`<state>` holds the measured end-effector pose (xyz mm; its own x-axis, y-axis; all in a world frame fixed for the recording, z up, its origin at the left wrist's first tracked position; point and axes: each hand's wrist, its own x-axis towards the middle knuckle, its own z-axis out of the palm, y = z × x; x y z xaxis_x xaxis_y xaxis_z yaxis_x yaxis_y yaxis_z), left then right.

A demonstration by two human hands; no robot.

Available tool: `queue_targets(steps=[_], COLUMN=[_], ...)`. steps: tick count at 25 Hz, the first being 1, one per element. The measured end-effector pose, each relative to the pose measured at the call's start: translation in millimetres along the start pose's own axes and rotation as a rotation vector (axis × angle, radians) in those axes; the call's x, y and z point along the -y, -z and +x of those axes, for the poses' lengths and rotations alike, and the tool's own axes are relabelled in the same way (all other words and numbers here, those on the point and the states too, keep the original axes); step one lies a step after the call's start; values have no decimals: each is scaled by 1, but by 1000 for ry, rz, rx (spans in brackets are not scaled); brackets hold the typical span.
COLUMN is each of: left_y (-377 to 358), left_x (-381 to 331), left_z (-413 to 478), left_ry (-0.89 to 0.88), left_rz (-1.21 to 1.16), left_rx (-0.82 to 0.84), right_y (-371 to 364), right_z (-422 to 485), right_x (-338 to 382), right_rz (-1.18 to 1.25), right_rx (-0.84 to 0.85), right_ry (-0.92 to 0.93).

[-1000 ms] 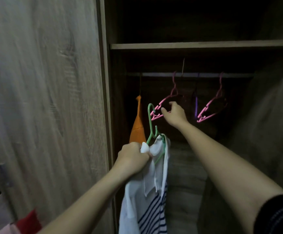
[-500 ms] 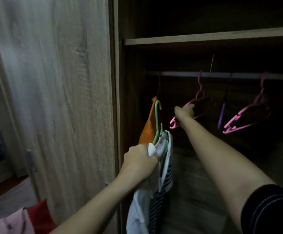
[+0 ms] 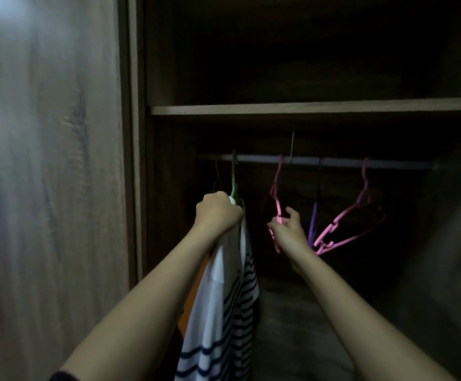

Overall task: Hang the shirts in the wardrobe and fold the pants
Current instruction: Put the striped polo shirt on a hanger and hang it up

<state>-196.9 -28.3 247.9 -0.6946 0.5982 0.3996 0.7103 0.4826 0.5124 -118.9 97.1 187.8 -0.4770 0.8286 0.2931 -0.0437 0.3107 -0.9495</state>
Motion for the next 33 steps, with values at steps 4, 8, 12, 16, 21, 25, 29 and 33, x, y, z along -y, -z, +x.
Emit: queue_targets(steps=[4,8,12,16,21,25,29,33], left_y=[-16,-32,-56,-84,-77,-64,-69,-78], left_x=[-11,-13,-11,-9,2,34,81,109], left_z=[46,71,81,78,72,49,34,4], left_ry=[3,54,112,137,6,-81,37,-13], left_rz=[34,-13,-69,-82,42,146,37,103], left_rx=[-62,-82,-88,-89,-103,-403,-29,-107], right_y=[13,16,26,33,22,-8,-53,-72], right_z=[-4,-3,-4,-15,-40,-62,-64,-71], right_x=[-6,-10,-9,-3,-4,-9,-25,-57], right_rz=[15,-84,-151,-254,-745,-831,-615,-704], right_rx=[78,140,162,166,-34,-182,104,33], right_ry=[39,23,66,139,230,623,489,371])
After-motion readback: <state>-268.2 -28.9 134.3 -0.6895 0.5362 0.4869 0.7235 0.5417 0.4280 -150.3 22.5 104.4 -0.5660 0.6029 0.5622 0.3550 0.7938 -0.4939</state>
